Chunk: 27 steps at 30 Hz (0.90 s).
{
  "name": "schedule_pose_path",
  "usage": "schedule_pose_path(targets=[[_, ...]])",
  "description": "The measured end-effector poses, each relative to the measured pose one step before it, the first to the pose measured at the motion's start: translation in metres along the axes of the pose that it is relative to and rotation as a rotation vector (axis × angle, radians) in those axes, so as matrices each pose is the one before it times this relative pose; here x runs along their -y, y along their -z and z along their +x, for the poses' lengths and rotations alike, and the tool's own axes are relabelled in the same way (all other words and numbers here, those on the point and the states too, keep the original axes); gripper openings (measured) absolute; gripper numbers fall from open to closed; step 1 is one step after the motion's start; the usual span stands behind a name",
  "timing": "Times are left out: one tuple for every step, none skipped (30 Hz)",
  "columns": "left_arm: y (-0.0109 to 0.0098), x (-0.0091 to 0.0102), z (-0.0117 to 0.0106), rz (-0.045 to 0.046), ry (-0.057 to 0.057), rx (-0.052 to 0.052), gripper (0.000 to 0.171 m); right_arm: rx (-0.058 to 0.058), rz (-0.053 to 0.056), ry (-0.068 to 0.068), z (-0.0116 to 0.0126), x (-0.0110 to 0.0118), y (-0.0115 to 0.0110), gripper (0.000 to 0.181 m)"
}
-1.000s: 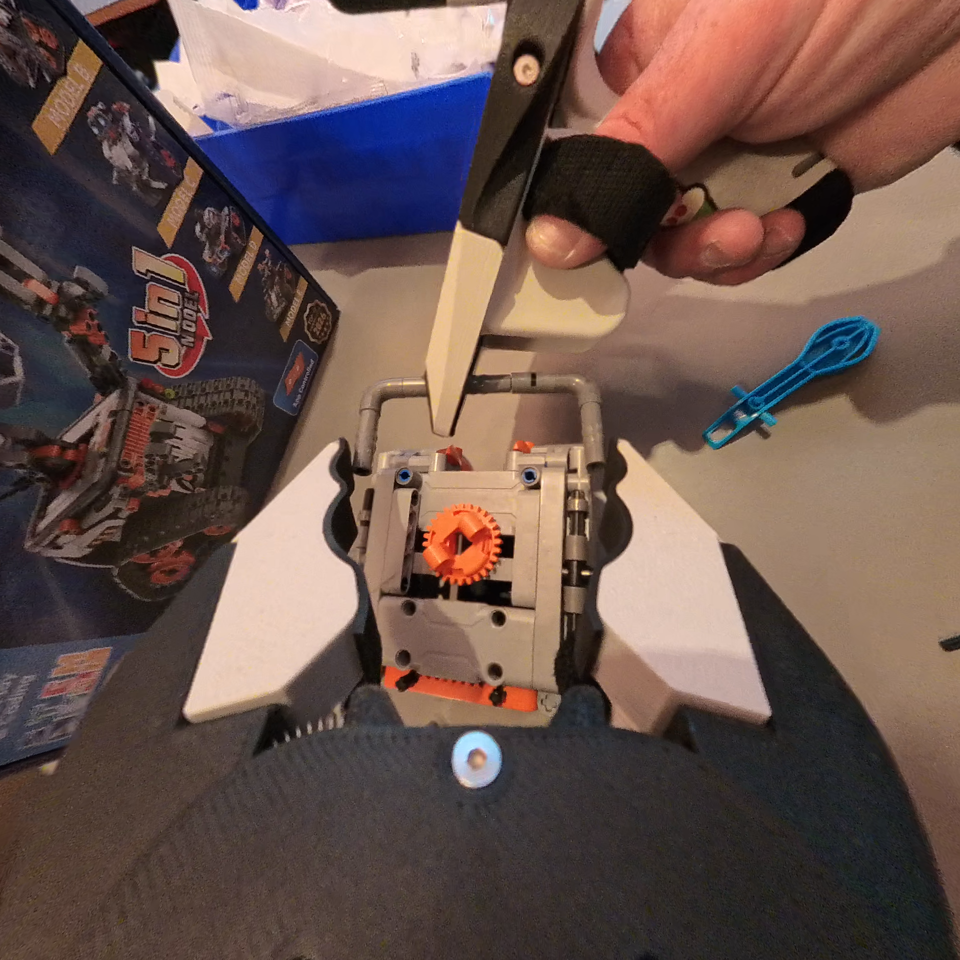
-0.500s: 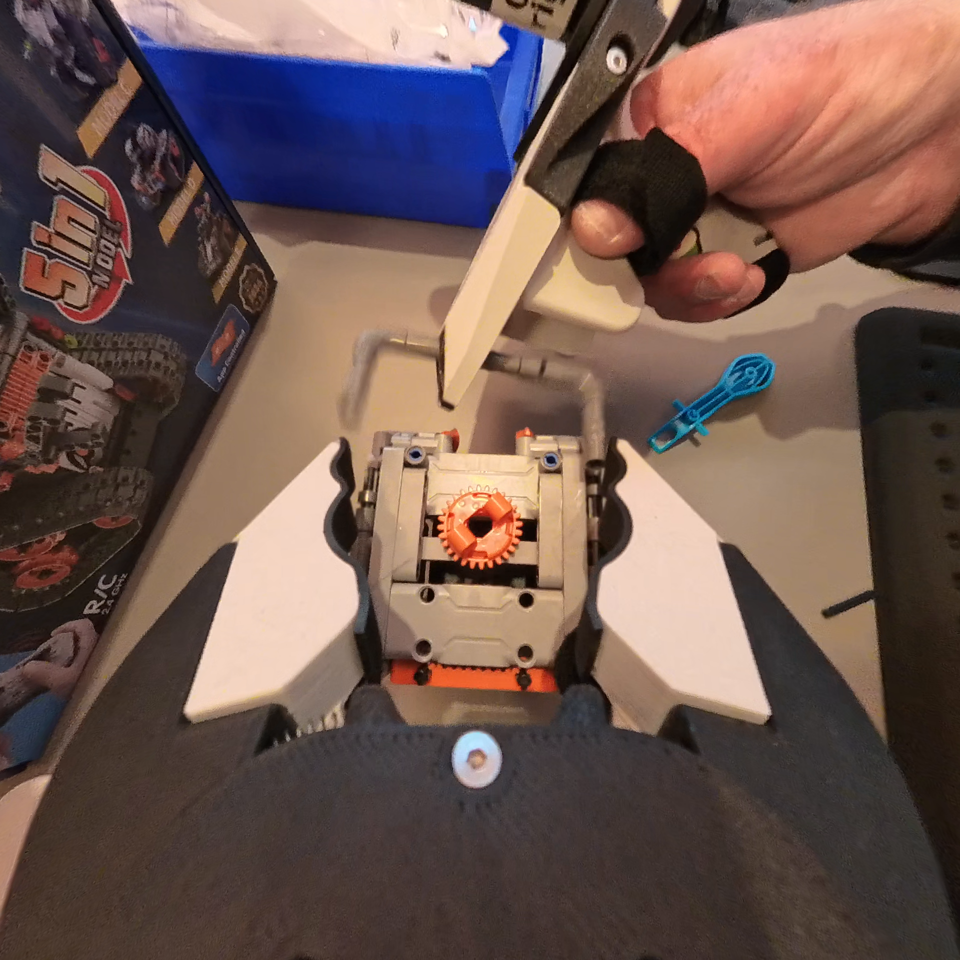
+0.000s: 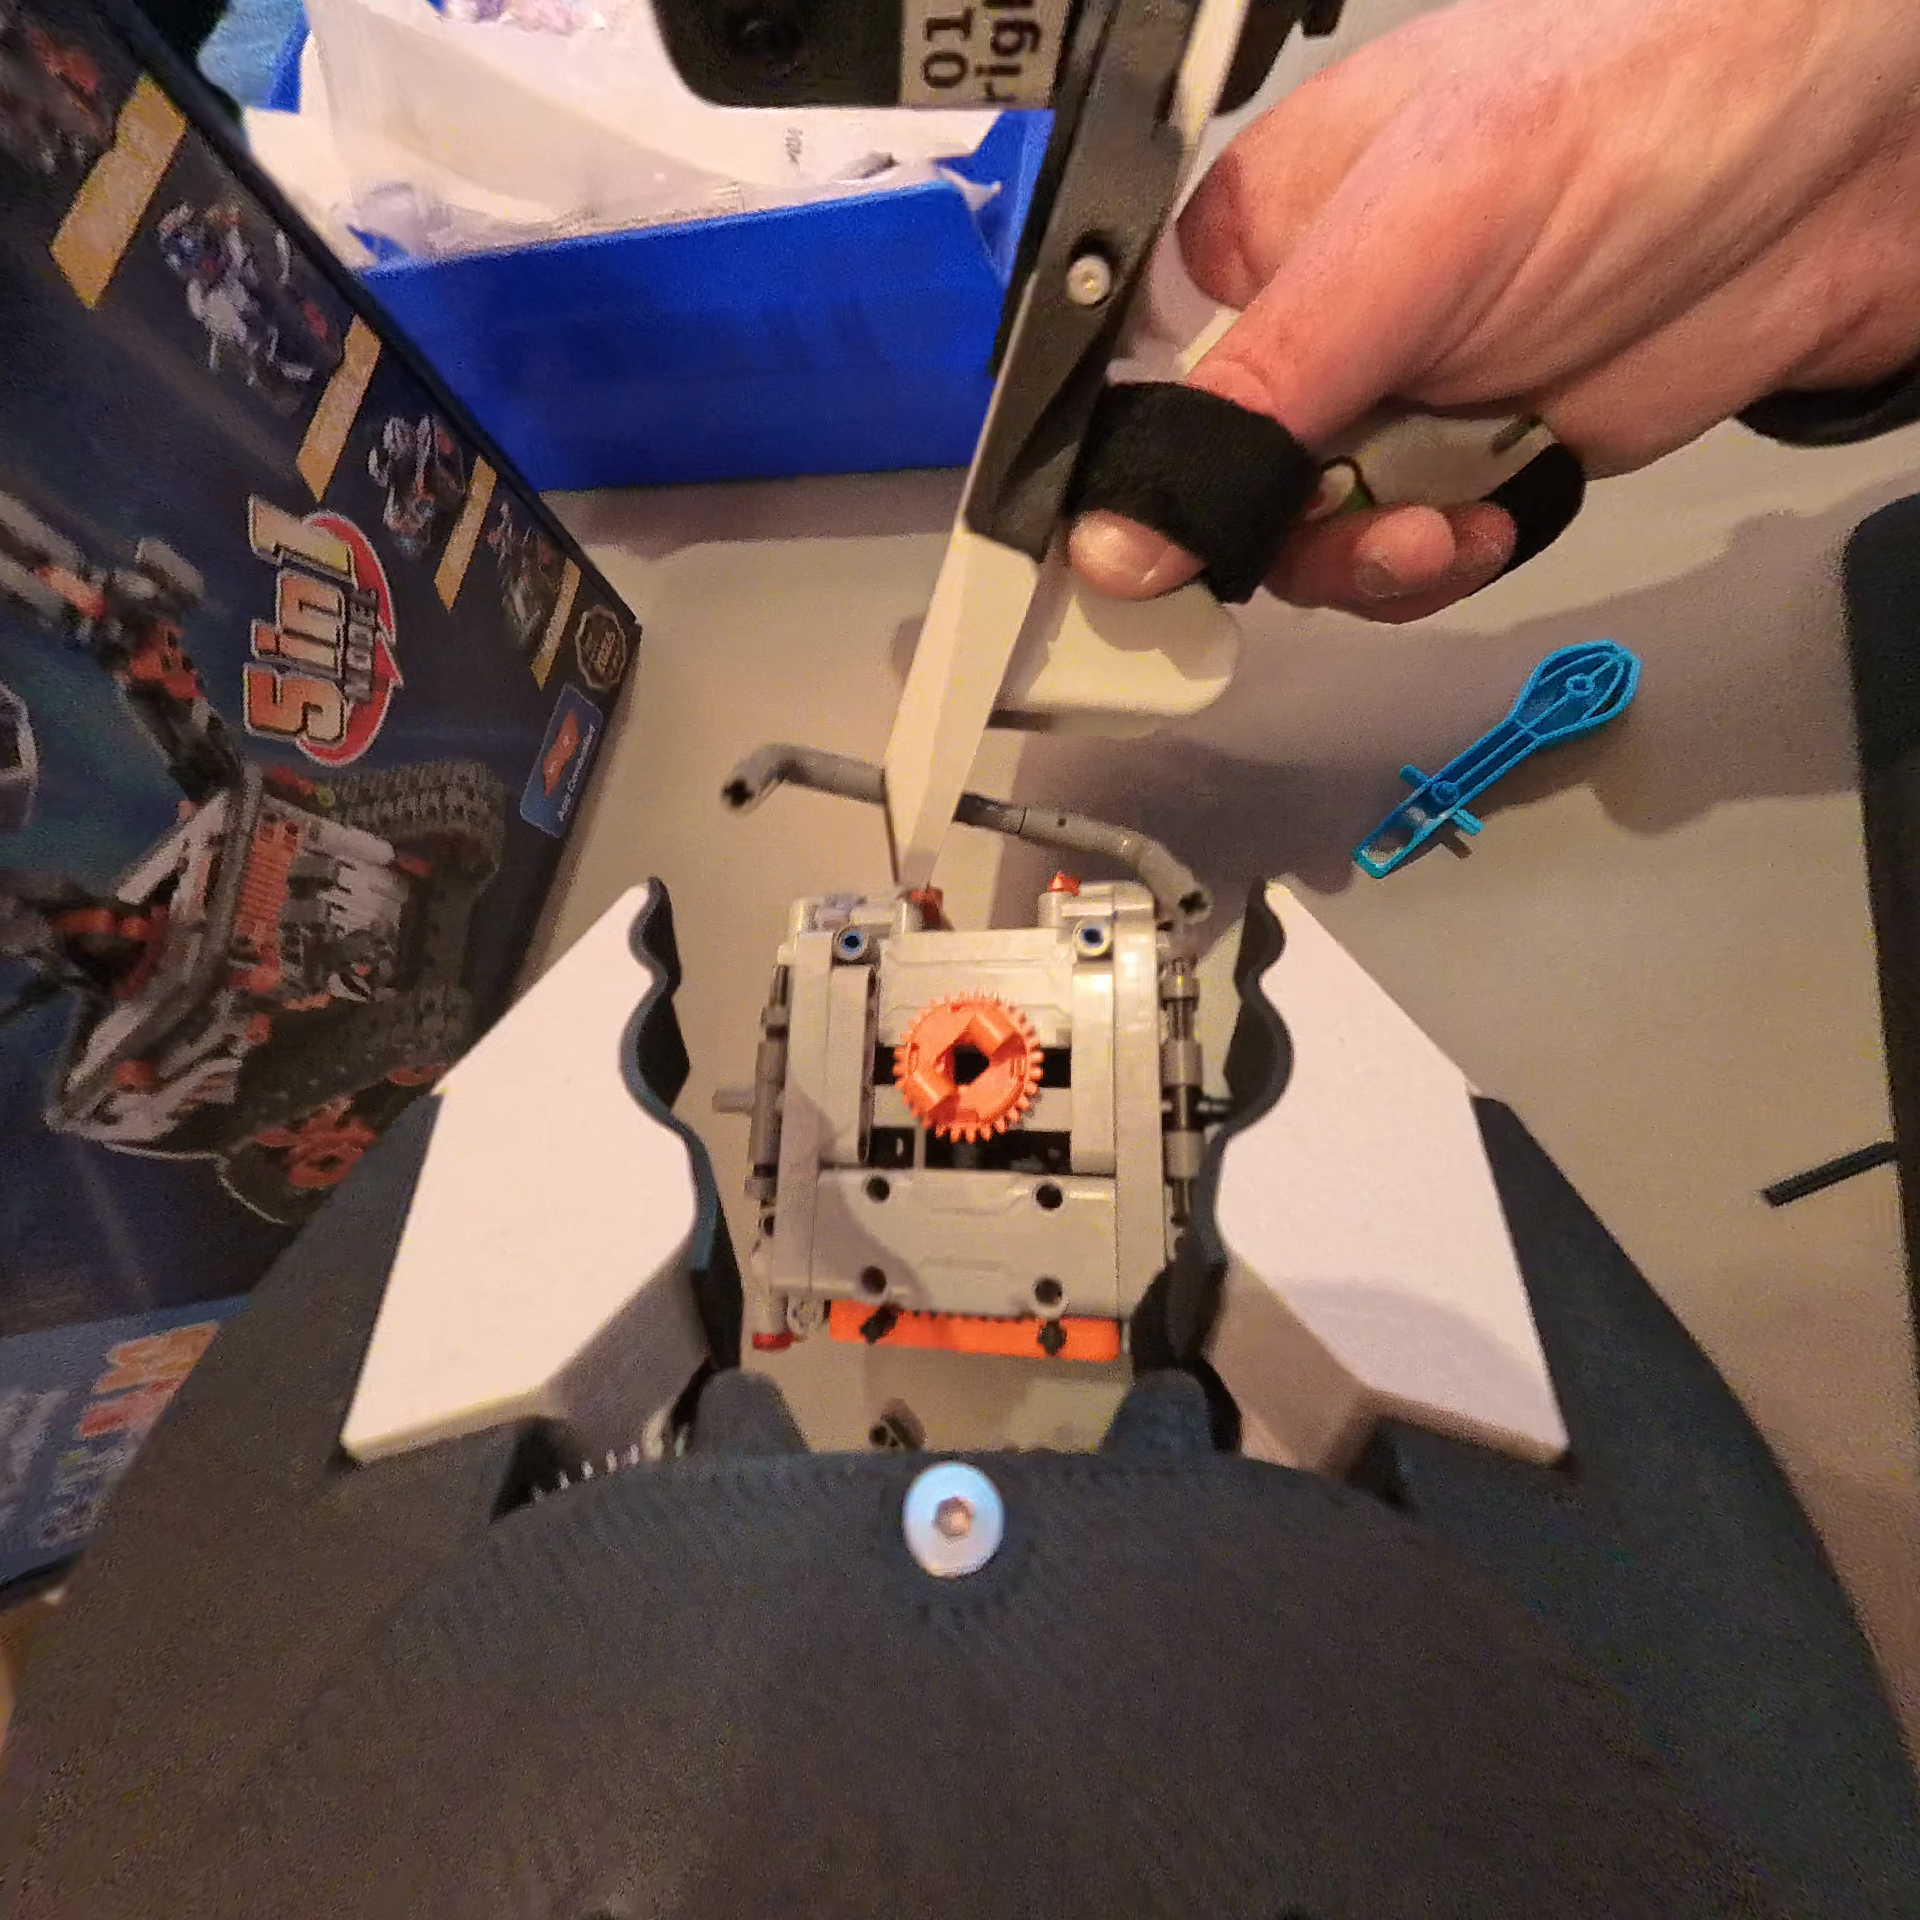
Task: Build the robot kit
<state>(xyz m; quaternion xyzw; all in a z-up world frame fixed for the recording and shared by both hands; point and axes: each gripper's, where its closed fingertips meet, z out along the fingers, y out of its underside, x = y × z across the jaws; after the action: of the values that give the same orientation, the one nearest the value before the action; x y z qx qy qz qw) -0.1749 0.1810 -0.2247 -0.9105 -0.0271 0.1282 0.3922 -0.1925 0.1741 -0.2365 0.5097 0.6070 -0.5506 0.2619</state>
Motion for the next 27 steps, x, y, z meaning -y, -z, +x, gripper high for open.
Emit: schedule_pose_path(targets=[[-0.00261,0.00338,0.00282,-0.00837,-0.0342,0.0069,0.105,-0.0049,-0.0024,0.0025,0.00035,0.00000,-0.00012,0.003],[-0.00297,0.00155,0.00132,-0.01650,-0.0236,0.0119,0.106,-0.0053,-0.0010,0.0026,0.00036,0.00009,0.00014,0.003],[-0.00302,-0.00070,-0.00054,-0.02309,-0.0177,0.0177,0.107,-0.0048,0.0005,0.0015,0.00015,0.00004,0.00020,0.003],[-0.00285,-0.00128,0.00013,-0.01910,-0.0192,0.0119,0.107,-0.0019,-0.0002,0.0016,-0.00017,-0.00026,0.00004,0.003],[-0.00252,-0.00132,0.00011,-0.01132,-0.0123,0.0081,0.105,-0.0025,0.0002,0.0025,-0.00038,-0.00041,-0.00005,0.003],[-0.00198,-0.00247,-0.00100,-0.01142,0.0027,0.0063,0.102,-0.0055,0.0007,0.0030,0.00045,-0.00057,0.00035,0.003],[-0.00094,-0.00178,-0.00091,-0.00189,0.0087,-0.0025,0.100,-0.0011,0.0040,-0.0006,0.00023,-0.00003,0.00094,0.003],[0.00048,0.00034,0.00007,0.01412,0.0163,-0.0112,0.097,0.0051,0.0067,-0.0033,-0.00031,0.00062,0.00128,0.004],[0.00078,-0.00022,0.00323,0.01016,0.0089,-0.0252,0.087,0.0052,0.0048,-0.0008,-0.00038,0.00067,0.00134,0.004],[0.00029,-0.00009,0.00050,0.00908,0.0050,0.0002,0.085,0.0039,0.0023,0.0007,-0.00019,0.00060,0.00119,0.004],[0.00022,0.00072,0.00191,0.01332,0.0000,-0.0077,0.079,0.0064,0.0007,-0.0013,-0.00040,0.00026,0.00090,0.004],[0.00054,0.00106,0.00100,0.01765,0.0023,-0.0048,0.076,0.0046,0.0015,-0.0019,-0.00005,0.00027,0.00070,0.004],[0.00071,0.00024,-0.00256,0.01091,0.0118,0.0132,0.079,-0.0014,-0.0007,0.0014,0.00061,-0.00020,0.00049,0.004],[0.00115,-0.00067,-0.00395,-0.00088,0.0096,0.0230,0.087,-0.0015,-0.0070,0.0028,0.00033,-0.00109,0.00001,0.003],[0.00241,0.00159,-0.00175,0.00603,-0.0134,0.0201,0.094,0.0011,-0.0055,0.0009,-0.00040,-0.00096,-0.00034,0.004],[0.00404,0.00591,-0.00064,0.03069,-0.0207,0.0171,0.096,-0.0019,-0.0059,0.0028,-0.00025,-0.00080,-0.00050,0.003],[0.00345,0.00806,0.00133,0.03562,-0.0271,0.0038,0.105,-0.0042,-0.0093,0.0048,-0.00013,-0.00132,-0.00056,0.003],[0.00178,0.00438,-0.00097,0.00375,-0.0404,0.0200,0.113,0.0000,-0.0067,0.0017,-0.00055,-0.00095,-0.00056,0.003],[0.00050,0.00132,0.00067,-0.01974,-0.0456,0.0088,0.114,0.0022,-0.0032,-0.0002,-0.00094,-0.00036,-0.00041,0.003],[-0.00084,0.00115,0.00269,-0.01617,-0.0379,-0.0076,0.116,-0.0021,-0.0044,0.0032,-0.00052,-0.00038,-0.00041,0.003],[-0.00149,0.00086,0.00047,-0.01238,-0.0310,0.0039,0.118,-0.0061,-0.0049,0.0064,-0.00013,-0.00052,-0.00042,0.003],[-0.00146,0.00037,0.00201,-0.01053,-0.0274,-0.0066,0.113,-0.0048,-0.0033,0.0054,-0.00020,-0.00030,-0.00028,0.003],[-0.00230,-0.00120,0.00301,-0.01682,-0.0137,-0.0179,0.110,-0.0015,-0.0025,0.0028,-0.00054,-0.00001,-0.00003,0.003],[-0.00218,-0.00155,-0.00026,-0.01698,-0.0084,0.0036,0.109,-0.0018,-0.0015,0.0025,-0.00040,0.00002,0.00008,0.003],[-0.00114,-0.00039,0.00194,-0.00149,-0.0116,-0.0066,0.100,-0.0061,-0.0024,0.0040,0.00027,-0.00019,0.00017,0.003],[-0.00058,-0.00102,-0.00111,-0.00509,0.0024,0.0078,0.096,-0.0033,0.0006,0.0024,0.00028,-0.00008,0.00054,0.003],[0.00035,-0.00008,-0.00082,0.00141,0.0107,0.0000,0.096,0.0053,0.0043,-0.0036,-0.00031,0.00054,0.00106,0.004]])
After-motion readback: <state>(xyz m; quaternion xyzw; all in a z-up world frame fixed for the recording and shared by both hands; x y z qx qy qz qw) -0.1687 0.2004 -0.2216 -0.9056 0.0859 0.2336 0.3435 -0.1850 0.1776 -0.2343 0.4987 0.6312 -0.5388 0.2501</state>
